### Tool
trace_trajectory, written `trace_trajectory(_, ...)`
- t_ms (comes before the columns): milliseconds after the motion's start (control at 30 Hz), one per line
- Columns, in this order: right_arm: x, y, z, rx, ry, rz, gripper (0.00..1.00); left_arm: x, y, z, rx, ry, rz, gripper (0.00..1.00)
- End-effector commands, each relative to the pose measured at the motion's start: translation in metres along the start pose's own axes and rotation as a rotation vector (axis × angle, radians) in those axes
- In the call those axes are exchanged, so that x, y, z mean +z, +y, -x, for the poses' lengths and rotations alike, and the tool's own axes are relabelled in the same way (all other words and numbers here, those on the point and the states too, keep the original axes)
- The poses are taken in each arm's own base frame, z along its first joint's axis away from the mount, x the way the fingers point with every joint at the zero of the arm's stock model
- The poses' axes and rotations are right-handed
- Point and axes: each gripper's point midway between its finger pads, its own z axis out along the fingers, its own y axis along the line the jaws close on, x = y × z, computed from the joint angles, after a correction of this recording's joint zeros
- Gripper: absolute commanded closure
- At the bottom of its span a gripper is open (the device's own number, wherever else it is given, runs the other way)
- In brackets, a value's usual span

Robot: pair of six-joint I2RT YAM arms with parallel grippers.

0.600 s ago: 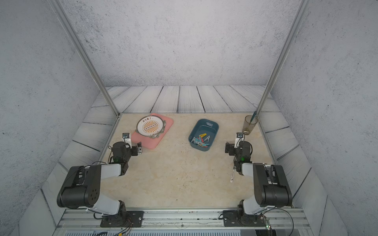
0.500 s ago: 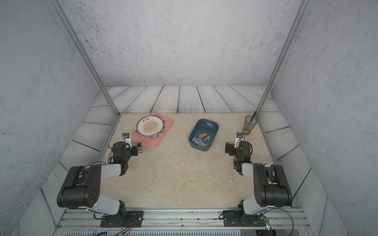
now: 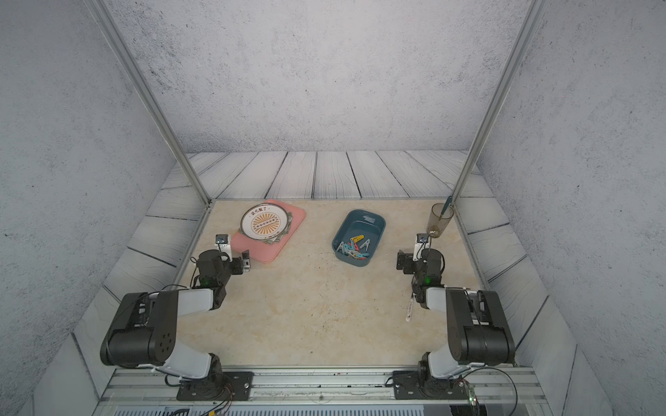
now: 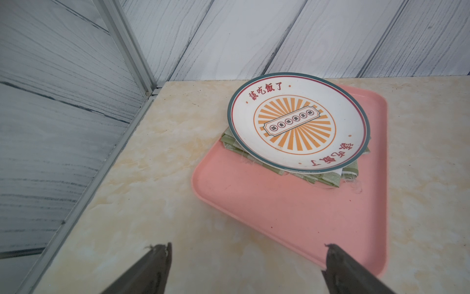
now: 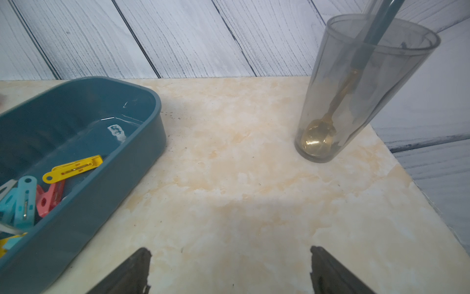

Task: Take the clothespins out of the storage box
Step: Adjust the storage box at the center of the board.

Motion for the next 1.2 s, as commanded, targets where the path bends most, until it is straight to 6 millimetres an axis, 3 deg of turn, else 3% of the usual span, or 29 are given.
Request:
trace_trajectory(0, 0.003, 0.001, -0.004, -0.001, 0.012, 0.008, 0.01, 0.002, 0.0, 0.002, -0.006, 0.0, 0.003, 0.02)
trace_trajectory(400, 0.001, 0.003, -0.003, -0.006, 0.005, 0.02, 0.01, 0.002, 0.0, 0.002, -0.005, 0.0, 0.003, 0.02)
trace_trajectory(567, -0.007, 0.005, 0.009, -0.008, 0.019, 0.034, 0.01, 0.002, 0.0, 0.002, -0.005, -0.001, 0.003, 0.02)
trace_trajectory(867, -0.019, -0.006, 0.026, 0.258, 0.348, -0.073, 0.01, -0.008, 0.002, 0.016, -0.009, -0.02, 0.01, 0.02)
trace_trajectory(1167, -0.022, 0.038, 0.033, 0.372, 0.502, -0.035, 0.01, -0.028, -0.008, 0.042, 0.022, -0.005, -0.071, 0.02)
